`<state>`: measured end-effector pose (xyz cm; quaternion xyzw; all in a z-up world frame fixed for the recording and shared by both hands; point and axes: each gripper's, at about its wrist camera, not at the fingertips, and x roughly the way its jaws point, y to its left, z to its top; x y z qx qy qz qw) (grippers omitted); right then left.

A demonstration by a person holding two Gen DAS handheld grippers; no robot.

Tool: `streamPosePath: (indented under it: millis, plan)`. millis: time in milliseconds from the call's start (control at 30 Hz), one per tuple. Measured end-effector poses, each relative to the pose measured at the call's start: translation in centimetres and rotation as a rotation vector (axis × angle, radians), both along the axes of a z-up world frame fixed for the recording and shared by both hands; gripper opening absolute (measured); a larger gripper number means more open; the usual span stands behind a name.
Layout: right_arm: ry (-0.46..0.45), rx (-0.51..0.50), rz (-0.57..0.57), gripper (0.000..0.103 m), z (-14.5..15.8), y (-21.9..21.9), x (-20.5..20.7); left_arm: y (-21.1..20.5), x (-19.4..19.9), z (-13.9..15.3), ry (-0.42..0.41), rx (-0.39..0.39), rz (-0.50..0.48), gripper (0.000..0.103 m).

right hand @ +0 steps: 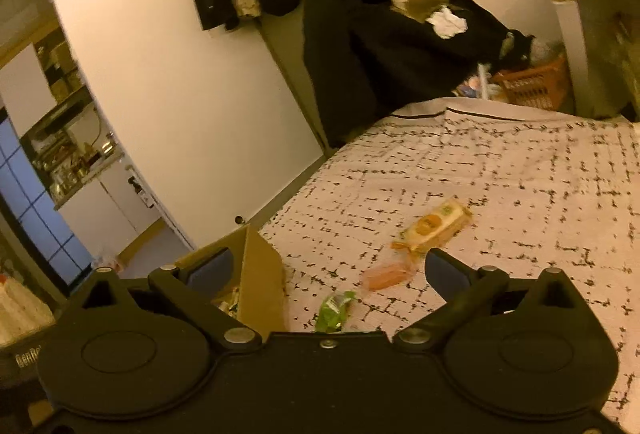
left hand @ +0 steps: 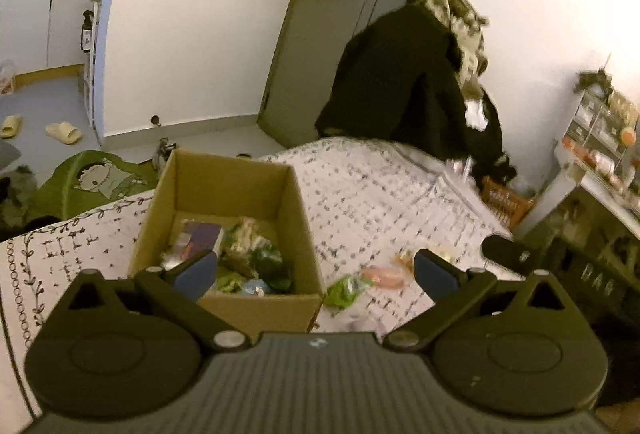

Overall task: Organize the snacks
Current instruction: 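Move both open grippers back over the remaining snacks on the bed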

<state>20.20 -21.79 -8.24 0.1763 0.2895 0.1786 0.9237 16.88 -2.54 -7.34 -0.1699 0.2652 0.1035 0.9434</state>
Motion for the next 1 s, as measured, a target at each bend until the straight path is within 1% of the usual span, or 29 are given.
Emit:
streamPosePath:
  millis: [33,133,300,367,467,667,700,767,833,933,1000]
  plan:
    - [0.006,0.002,-0.004,0.103,-0.1,-0.4,0.0,-0.3,0.0,-0.1,0.018,0.000,0.004,0.103]
    - [0.031,-0.003,-0.025,0.103,-0.4,-1.0,0.1,-1.1,-0.5,-0.5,0.029,-0.004,-0.004,0.103]
    - [0.071,0.000,-0.068,0.103,-1.0,-2.0,0.4,-2.5,-0.7,-1.5,0.070,-0.062,-0.053,0.103]
    - [0.083,0.016,-0.066,0.103,-1.2,-2.3,0.5,-2.9,-0.7,-1.9,0.068,-0.060,-0.074,0.103]
    - [0.106,0.008,-0.063,0.103,-1.8,-2.4,1.1,-3.3,-0.3,-2.4,0.080,-0.048,-0.067,0.103]
    - [0.141,0.034,-0.067,0.101,-2.5,-3.3,2.2,-3.7,0.6,-3.6,0.088,-0.093,-0.072,0.102]
    - [0.149,0.035,-0.071,0.100,-2.6,-3.4,2.4,-3.7,0.8,-3.8,0.087,-0.107,-0.075,0.101]
    - [0.168,0.037,-0.079,0.096,-2.9,-3.5,2.8,-4.0,1.4,-4.4,0.095,-0.122,-0.075,0.100]
    - [0.184,0.038,-0.083,0.094,-3.3,-3.5,3.3,-4.6,2.0,-4.9,0.109,-0.120,-0.070,0.100]
    - [0.192,0.043,-0.085,0.087,-3.6,-3.6,4.2,-5.2,3.1,-5.8,0.116,-0.150,-0.062,0.099]
    - [0.209,0.048,-0.082,0.085,-4.0,-3.6,4.9,-5.6,3.7,-6.2,0.118,-0.155,-0.055,0.098]
